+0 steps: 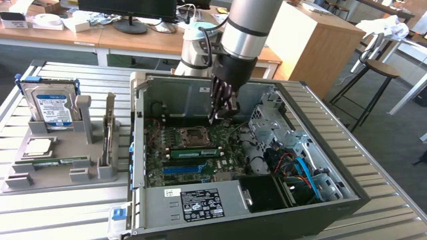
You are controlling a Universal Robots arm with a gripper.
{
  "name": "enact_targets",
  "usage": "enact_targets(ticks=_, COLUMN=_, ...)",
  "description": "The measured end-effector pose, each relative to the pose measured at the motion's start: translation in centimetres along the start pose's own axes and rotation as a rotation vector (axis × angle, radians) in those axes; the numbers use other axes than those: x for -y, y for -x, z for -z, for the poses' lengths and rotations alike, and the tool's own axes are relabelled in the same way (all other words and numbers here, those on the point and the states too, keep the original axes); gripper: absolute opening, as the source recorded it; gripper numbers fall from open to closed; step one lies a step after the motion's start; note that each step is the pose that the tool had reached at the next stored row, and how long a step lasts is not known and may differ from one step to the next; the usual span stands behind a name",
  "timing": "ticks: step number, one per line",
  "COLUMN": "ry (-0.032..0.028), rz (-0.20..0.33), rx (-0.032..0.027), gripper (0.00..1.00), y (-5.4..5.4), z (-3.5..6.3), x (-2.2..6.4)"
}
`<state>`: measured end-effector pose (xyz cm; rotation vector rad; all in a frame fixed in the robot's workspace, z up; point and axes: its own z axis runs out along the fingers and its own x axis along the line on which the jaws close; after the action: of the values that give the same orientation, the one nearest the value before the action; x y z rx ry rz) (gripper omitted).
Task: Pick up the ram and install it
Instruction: 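Insert the ram into the slot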
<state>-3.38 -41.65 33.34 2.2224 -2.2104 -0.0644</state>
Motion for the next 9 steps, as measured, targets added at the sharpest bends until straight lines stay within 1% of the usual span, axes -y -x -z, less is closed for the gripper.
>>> enact_targets(ticks=6, ry=0.0000, rz=0.000, rx=0.0000, gripper=0.25, y=0.02, z=1.04, x=-0.04)
enact_targets(ticks=9, ry=0.0000, rz=0.000, rx=0.0002, gripper=0.25, y=0.03, z=1.08, x=-0.04)
